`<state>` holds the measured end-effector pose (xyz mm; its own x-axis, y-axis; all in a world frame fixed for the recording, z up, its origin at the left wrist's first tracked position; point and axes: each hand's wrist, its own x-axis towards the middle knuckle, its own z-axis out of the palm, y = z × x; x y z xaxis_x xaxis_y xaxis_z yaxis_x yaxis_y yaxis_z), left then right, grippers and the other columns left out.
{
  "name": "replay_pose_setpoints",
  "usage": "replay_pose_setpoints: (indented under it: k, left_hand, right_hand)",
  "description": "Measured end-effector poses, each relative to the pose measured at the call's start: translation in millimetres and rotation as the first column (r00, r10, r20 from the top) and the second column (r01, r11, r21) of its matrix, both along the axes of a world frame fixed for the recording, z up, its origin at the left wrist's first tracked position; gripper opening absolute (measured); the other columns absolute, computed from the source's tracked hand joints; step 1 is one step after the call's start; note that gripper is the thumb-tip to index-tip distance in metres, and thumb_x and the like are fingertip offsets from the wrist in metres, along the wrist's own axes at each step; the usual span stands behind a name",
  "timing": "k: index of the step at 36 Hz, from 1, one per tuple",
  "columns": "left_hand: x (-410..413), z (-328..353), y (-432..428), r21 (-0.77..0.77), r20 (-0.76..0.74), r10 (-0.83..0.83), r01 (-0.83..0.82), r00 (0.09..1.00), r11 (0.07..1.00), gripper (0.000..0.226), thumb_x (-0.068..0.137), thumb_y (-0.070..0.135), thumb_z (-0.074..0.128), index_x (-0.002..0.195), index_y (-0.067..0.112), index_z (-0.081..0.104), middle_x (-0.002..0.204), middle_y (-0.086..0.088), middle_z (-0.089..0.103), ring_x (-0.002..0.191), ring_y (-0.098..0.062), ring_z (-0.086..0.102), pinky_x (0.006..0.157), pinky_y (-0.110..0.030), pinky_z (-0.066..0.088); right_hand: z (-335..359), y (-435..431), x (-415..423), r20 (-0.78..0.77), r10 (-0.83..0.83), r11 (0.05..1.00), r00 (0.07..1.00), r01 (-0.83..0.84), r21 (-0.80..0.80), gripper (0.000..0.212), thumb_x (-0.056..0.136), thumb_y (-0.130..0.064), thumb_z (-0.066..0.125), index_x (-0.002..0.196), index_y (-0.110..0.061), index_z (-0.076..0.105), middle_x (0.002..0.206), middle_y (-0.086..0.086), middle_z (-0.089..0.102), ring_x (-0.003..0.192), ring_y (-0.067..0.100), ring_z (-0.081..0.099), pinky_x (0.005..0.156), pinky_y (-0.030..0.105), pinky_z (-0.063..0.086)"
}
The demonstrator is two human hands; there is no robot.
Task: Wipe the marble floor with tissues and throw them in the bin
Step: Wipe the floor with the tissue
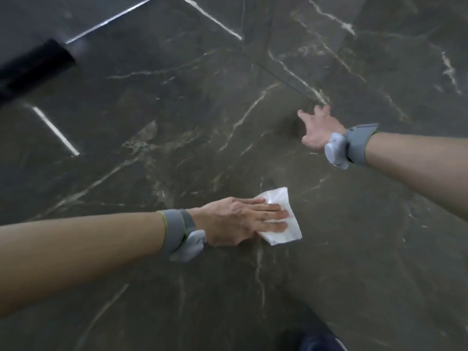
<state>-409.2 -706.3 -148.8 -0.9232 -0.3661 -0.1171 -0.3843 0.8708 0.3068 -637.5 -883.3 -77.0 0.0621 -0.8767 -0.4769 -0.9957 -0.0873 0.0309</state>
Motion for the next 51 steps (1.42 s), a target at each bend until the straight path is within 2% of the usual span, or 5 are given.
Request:
replay_pose_setpoints:
  k: [11, 22, 30, 43, 51]
  left_hand:
    - [171, 25, 5, -0.045, 0.205, 0.565, -0.569, 0.799, 0.821, 0.069, 0.108, 0.054, 0.029, 0.166, 0.033, -0.003, 0.174, 0.008, -0.007, 0.160, -0.010, -0.009, 0.131, -0.032, 0.003]
    - [272, 41, 16, -0.075, 0.451, 0.875, -0.970, 0.176, 0.233, 0.070, 0.109, 0.051, 0.022, 0.166, 0.020, -0.005, 0.173, -0.008, -0.013, 0.159, -0.021, -0.015, 0.130, -0.045, 0.000]
    - [242, 25, 28, 0.035, 0.383, 0.903, -0.980, 0.195, 0.197, 0.081, 0.103, 0.065, 0.026, 0.165, 0.027, -0.011, 0.171, -0.004, -0.022, 0.157, -0.029, -0.022, 0.128, -0.048, -0.009]
    - [87, 14, 121, 0.240, 0.127, 0.345, -0.366, 0.930, 0.899, 0.096, 0.102, 0.065, 0.042, 0.165, 0.013, -0.009, 0.173, -0.008, -0.016, 0.159, -0.021, -0.017, 0.130, -0.049, 0.003]
    - [68, 29, 136, 0.245, 0.164, 0.120, -0.158, 0.979, 0.957, 0.099, 0.103, 0.057, 0.049, 0.164, 0.007, -0.009, 0.172, -0.007, -0.018, 0.159, -0.021, -0.019, 0.130, -0.048, 0.004]
  right_hand:
    - [8, 26, 42, 0.026, 0.135, 0.975, 0.990, -0.138, 0.172, 0.103, 0.083, -0.061, 0.074, 0.162, -0.043, 0.011, 0.152, 0.023, 0.028, 0.133, 0.047, 0.049, 0.111, 0.049, 0.045]
    - [6, 36, 47, 0.033, 0.120, 0.982, 0.992, -0.124, 0.140, 0.104, 0.082, -0.054, 0.078, 0.162, -0.043, 0.012, 0.145, 0.021, 0.033, 0.131, 0.046, 0.049, 0.108, 0.048, 0.046]
    - [4, 36, 47, 0.065, 0.104, 0.986, 0.992, -0.111, 0.124, 0.106, 0.081, -0.050, 0.080, 0.162, -0.042, 0.012, 0.146, 0.023, 0.031, 0.128, 0.048, 0.050, 0.108, 0.048, 0.047]
    - [6, 40, 50, 0.026, 0.089, 0.987, 0.996, -0.091, 0.129, 0.104, 0.084, -0.048, 0.079, 0.162, -0.042, 0.010, 0.150, 0.023, 0.029, 0.131, 0.049, 0.046, 0.110, 0.050, 0.045]
    - [10, 42, 50, 0.030, 0.099, 0.985, 0.995, -0.103, 0.140, 0.101, 0.088, -0.047, 0.075, 0.163, -0.040, 0.007, 0.149, 0.025, 0.029, 0.130, 0.049, 0.046, 0.108, 0.051, 0.046]
